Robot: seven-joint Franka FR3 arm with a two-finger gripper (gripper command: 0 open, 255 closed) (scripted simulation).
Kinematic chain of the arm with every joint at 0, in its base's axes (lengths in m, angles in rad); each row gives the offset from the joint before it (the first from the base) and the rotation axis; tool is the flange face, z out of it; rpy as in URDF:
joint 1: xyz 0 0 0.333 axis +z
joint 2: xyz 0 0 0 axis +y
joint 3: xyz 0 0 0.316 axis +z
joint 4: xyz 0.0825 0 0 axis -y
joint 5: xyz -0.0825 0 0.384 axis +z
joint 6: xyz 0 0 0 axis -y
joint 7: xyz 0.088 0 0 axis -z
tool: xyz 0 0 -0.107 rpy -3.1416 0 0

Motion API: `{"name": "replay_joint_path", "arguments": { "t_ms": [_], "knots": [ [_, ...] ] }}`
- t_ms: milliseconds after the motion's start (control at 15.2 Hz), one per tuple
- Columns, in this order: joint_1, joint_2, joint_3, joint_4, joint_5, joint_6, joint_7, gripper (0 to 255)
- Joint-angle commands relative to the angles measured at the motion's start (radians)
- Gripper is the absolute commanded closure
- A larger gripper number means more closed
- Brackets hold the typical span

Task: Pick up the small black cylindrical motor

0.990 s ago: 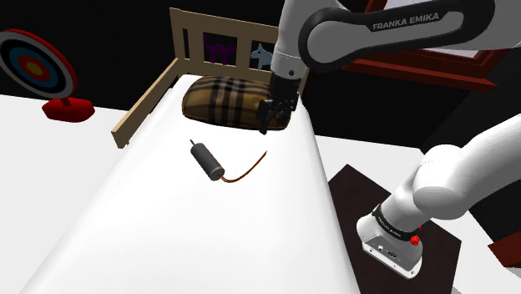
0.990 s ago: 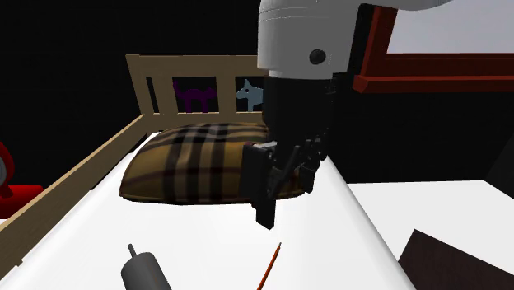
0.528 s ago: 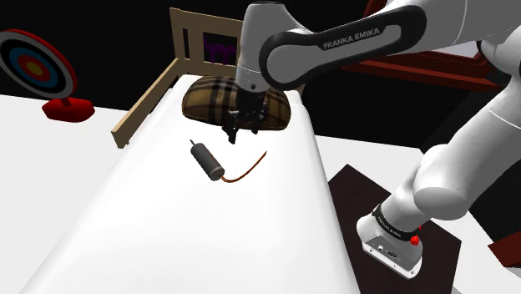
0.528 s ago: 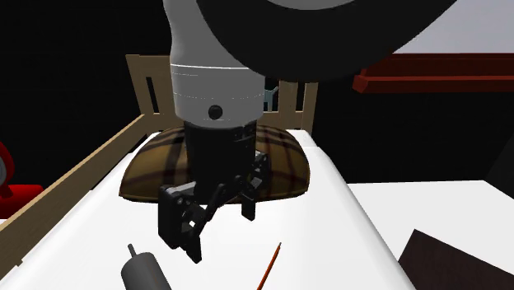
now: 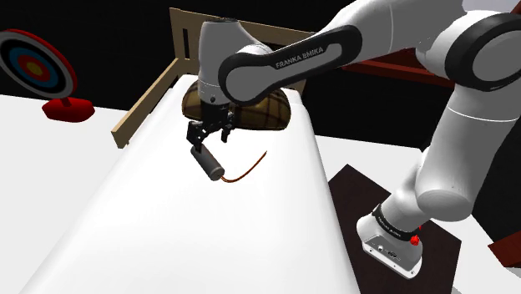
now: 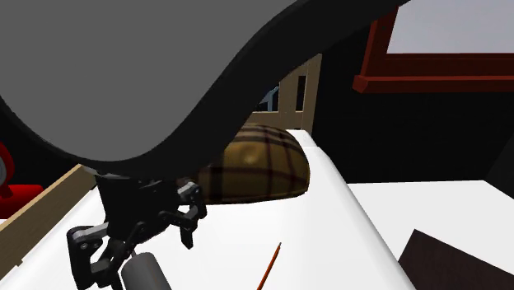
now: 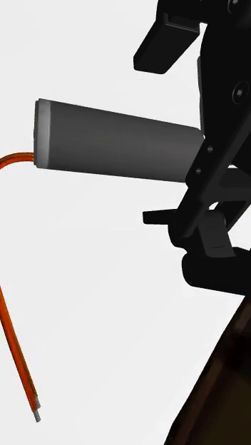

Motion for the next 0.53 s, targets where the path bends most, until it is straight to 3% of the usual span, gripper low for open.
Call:
{"name": "replay_joint_path", "arguments": {
  "t_ms": [0,462],
  "knots": [
    [0.025,0.063,-0.003,0.069,-0.031,-0.006,0.033,0],
    [0.033,0.107,-0.013,0.024,-0.051,0.08,0.04,0]
  ]
}}
